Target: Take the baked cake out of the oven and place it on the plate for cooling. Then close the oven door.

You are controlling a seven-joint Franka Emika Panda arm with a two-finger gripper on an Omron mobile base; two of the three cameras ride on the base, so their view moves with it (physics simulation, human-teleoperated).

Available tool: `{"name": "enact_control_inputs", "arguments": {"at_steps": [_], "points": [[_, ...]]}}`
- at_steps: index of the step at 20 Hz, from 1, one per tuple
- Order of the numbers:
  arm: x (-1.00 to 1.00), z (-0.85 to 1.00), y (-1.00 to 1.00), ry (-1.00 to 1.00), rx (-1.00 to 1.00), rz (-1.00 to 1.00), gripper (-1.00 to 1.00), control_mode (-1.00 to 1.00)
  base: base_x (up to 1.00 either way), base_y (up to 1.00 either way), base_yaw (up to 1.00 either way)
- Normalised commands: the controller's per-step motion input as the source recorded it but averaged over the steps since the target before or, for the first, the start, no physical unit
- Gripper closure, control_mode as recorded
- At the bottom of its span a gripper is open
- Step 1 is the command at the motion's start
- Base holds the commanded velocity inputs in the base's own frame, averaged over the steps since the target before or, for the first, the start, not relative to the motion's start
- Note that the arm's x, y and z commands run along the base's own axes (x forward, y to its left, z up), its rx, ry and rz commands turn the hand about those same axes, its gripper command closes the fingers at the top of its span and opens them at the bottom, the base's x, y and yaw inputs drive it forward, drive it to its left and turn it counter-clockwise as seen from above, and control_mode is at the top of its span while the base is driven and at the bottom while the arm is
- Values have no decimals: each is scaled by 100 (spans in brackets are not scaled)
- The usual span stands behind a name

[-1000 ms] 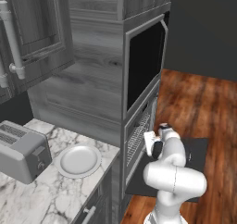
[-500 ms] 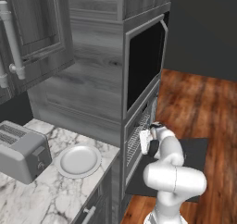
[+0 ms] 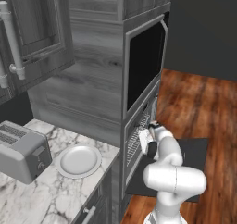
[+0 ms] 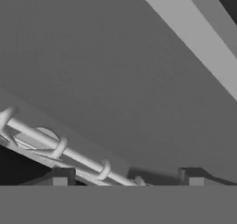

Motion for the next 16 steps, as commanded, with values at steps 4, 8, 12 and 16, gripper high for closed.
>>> {"name": "enact_control_inputs", "arguments": {"at_steps": [4,8,12,16], "points": [[-5,-67,-39,40,-40,-6,-100,-100,0,0,0],[-17,-56,-65,44,-47,-1,-100,-100,0,0,0],[-58,-58,-96,42,-44,0,-100,-100,0,0,0],[-91,-61,-100,37,-36,0,-100,-100,0,0,0]]}}
